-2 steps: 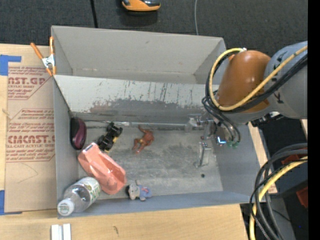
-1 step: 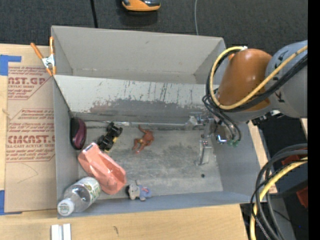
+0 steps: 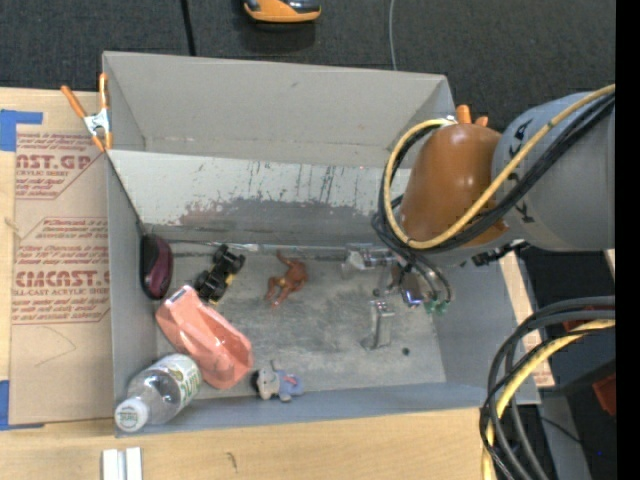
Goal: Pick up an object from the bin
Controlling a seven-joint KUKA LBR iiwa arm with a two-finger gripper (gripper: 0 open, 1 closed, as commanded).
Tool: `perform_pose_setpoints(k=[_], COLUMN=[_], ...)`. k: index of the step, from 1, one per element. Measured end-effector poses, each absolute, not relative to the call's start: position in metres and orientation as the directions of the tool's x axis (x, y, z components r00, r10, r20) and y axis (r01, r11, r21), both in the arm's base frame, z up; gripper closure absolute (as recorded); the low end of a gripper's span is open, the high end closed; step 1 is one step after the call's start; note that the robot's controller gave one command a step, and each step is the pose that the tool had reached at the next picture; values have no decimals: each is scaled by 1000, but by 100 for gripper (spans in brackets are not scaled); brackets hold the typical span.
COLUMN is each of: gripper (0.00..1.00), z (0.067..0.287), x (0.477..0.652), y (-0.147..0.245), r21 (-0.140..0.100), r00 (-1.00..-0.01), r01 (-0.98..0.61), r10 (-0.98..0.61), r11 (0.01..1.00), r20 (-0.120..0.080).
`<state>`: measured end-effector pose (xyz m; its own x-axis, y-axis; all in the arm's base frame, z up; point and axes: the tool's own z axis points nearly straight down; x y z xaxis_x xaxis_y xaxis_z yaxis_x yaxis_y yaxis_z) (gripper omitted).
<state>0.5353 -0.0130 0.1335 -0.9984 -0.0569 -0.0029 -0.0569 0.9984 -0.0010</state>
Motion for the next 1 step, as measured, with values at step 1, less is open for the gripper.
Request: perform_pose_setpoints(k=[1], gripper=[0], z=[122], x=[504], y=[18], r21=[0], r00=[-990], r01=[-141], r10=[-141], r11=[990], r20=[0])
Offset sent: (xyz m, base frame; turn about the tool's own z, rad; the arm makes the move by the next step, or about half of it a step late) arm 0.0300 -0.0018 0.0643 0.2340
